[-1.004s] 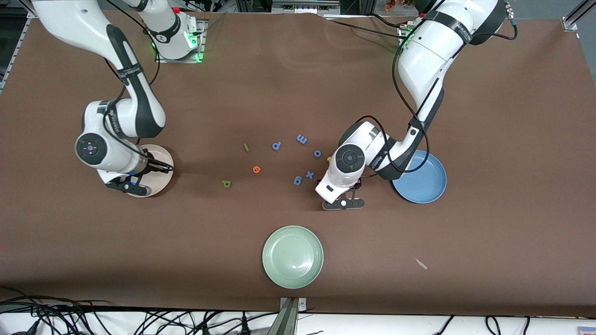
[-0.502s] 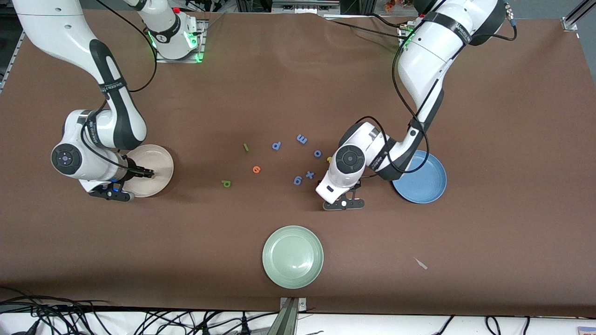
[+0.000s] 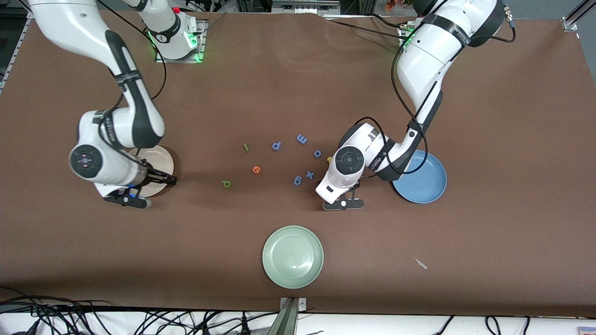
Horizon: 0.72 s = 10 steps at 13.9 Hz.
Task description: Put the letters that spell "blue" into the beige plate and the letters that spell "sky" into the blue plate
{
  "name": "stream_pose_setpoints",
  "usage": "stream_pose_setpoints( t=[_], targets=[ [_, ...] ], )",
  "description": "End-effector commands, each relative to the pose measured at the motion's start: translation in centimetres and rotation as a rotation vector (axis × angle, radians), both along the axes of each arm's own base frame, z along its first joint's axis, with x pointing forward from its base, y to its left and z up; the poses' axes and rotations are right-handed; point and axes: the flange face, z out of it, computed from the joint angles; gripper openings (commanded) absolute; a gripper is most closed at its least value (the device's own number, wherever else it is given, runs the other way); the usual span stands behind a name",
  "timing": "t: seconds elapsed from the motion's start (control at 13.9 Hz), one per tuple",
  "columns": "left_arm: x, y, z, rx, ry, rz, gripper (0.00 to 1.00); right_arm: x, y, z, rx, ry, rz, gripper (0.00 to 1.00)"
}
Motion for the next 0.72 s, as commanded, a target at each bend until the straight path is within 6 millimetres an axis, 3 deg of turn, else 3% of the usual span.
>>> stream_pose_setpoints(
  t=[0.0, 0.22, 0.36, 0.5, 0.57, 0.65],
  targets=[
    [0.7, 0.2, 1.2, 0.006, -0.028, -0.010, 0.07, 0.2, 4.5, -0.7, 0.000, -0.001, 0.002, 1.00],
    [1.0, 2.0, 4.8, 0.070, 0.009, -0.002, 0.06, 0.0, 8.7, -1.6, 0.006, -0.012, 0.001, 1.00],
    [1.3, 4.9, 6.9, 0.138, 0.068, 0.028, 0.06, 0.1, 9.3, -1.6, 0.023, -0.015, -0.009, 1.00],
    [1.3, 8.9, 7.0, 0.224, 0.184, 0.072, 0.06, -0.2, 10.2, -1.7, 0.024, -0.012, 0.003, 1.00],
    [2.0, 11.8, 6.9, 0.249, 0.219, 0.107, 0.06, -0.3, 10.4, -1.8, 0.024, -0.011, 0.007, 1.00],
    [2.5, 13.3, 7.4, 0.254, 0.227, 0.119, 0.06, -0.4, 10.7, -2.1, 0.021, -0.007, 0.014, 1.00]
  ],
)
